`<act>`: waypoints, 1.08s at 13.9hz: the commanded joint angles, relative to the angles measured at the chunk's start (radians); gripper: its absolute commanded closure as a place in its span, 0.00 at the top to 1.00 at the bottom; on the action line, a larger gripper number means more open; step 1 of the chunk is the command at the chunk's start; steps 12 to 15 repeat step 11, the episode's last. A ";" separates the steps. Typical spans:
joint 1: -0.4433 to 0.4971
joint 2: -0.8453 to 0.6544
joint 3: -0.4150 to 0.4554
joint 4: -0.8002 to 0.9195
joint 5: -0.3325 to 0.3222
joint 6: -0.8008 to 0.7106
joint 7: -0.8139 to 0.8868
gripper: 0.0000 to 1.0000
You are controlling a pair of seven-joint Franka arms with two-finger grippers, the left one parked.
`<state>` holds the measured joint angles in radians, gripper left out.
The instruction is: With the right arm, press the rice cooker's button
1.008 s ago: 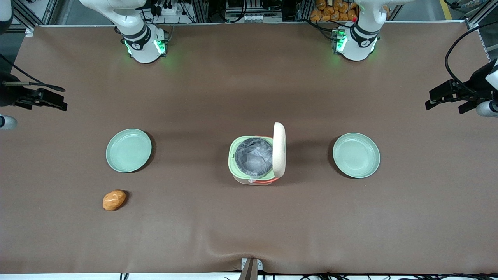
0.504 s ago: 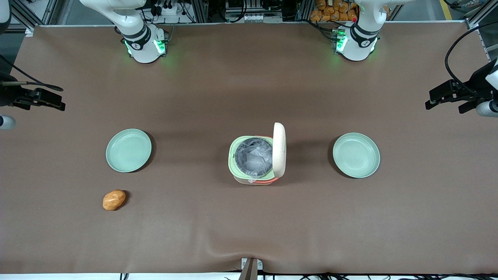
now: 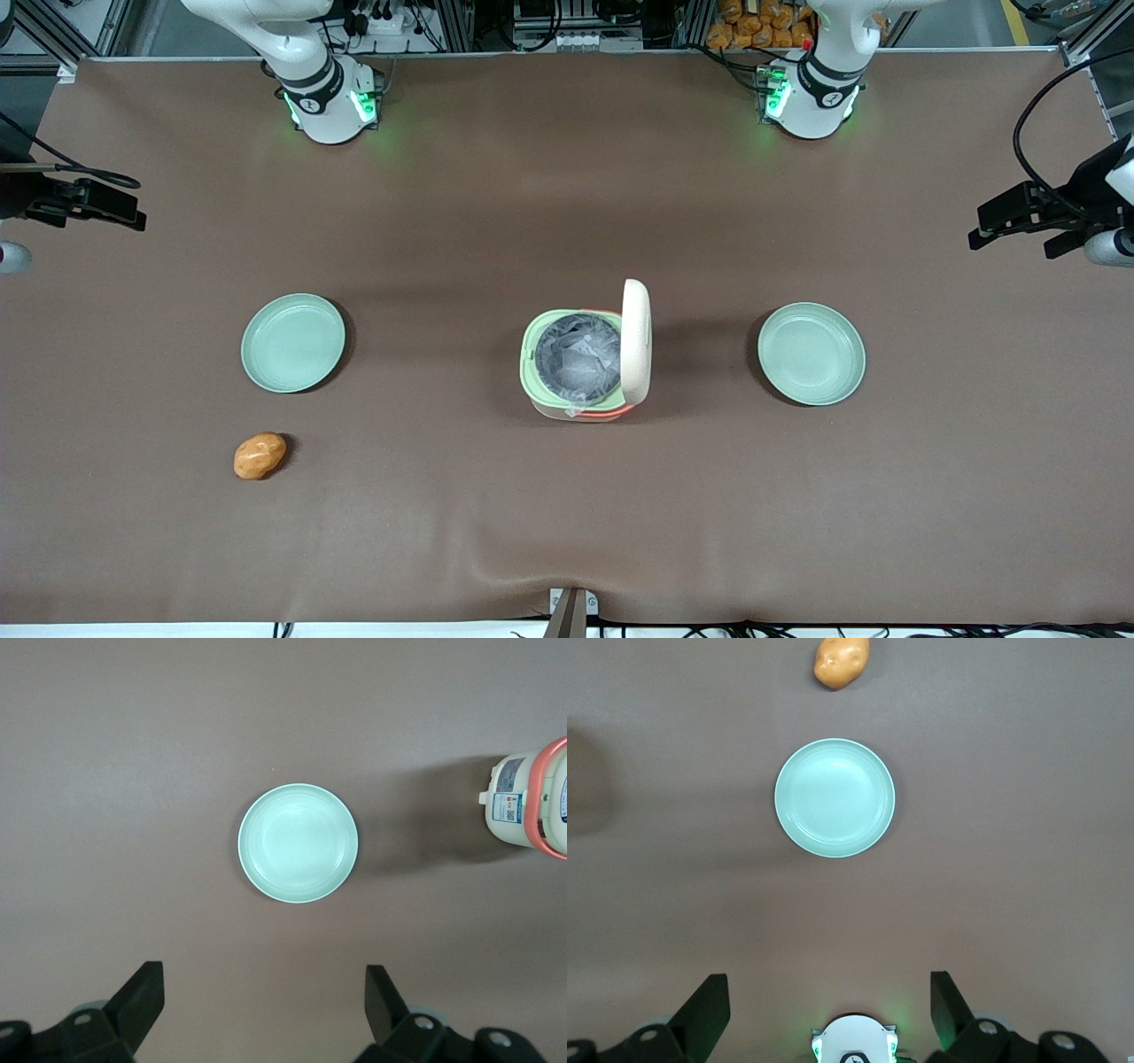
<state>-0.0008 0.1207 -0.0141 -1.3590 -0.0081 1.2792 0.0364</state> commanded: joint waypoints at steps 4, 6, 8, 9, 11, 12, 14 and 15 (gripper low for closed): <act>-0.010 -0.027 0.009 -0.031 0.031 0.014 0.019 1.00; -0.010 -0.027 0.009 -0.031 0.030 0.014 0.019 1.00; -0.010 -0.027 0.009 -0.029 0.028 0.017 0.017 1.00; -0.008 -0.027 0.009 -0.031 0.028 0.026 0.017 1.00; -0.008 -0.027 0.009 -0.031 0.028 0.029 0.017 1.00; -0.008 -0.027 0.009 -0.031 0.028 0.029 0.017 1.00; -0.008 -0.027 0.009 -0.031 0.028 0.029 0.017 1.00; -0.008 -0.027 0.009 -0.031 0.028 0.029 0.017 1.00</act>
